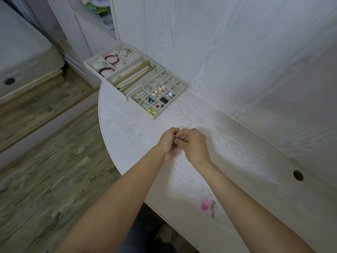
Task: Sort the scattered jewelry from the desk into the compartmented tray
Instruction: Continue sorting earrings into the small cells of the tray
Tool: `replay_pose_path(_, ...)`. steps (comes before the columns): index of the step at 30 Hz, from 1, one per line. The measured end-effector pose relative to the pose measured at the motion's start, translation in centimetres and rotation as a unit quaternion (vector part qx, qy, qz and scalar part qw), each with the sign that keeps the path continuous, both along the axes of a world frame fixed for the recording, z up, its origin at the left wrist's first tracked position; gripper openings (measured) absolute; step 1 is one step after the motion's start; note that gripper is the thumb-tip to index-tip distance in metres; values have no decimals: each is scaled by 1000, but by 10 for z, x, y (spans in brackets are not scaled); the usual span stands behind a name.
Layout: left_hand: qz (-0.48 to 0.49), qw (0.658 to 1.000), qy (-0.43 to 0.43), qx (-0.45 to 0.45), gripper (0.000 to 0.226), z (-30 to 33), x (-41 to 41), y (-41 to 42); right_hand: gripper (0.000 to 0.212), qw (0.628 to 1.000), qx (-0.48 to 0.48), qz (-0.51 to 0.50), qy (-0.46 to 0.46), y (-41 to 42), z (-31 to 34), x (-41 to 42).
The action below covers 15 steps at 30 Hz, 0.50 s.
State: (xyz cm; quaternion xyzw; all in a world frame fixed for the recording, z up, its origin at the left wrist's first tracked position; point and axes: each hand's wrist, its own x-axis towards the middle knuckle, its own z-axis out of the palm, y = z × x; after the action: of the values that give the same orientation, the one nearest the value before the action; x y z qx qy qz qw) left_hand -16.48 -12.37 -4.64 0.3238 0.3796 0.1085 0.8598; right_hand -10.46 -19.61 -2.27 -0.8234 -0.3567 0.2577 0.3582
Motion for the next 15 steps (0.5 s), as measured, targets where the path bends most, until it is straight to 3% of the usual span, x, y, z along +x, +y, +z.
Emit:
replay_pose_path(3, 29, 998, 28, -40, 25, 6, -6, 31, 19, 999, -8, 18, 45, 25, 8, -3)
replay_pose_path(6, 32, 997, 57, -46, 24, 4, -12, 73, 11, 979, 50, -26, 197, 58, 13, -1)
replay_pose_path(8, 24, 997, 68, -40, 27, 5, -18, 99, 10, 922, 107, -96, 359, 79, 17, 2)
replay_pose_path(10, 16, 997, 69, -26, 32, 9, -23, 124, 10, 842, 133, -183, 490, 101, 20, 7)
replay_pose_path(13, 0, 998, 67, 10, 34, 13, -27, 159, 8, 729, 162, -272, 607, 136, 19, 17)
replay_pose_path(15, -24, 997, 64, 38, 32, 16, -25, 178, 9, 688, 180, -280, 645, 156, 17, 20)
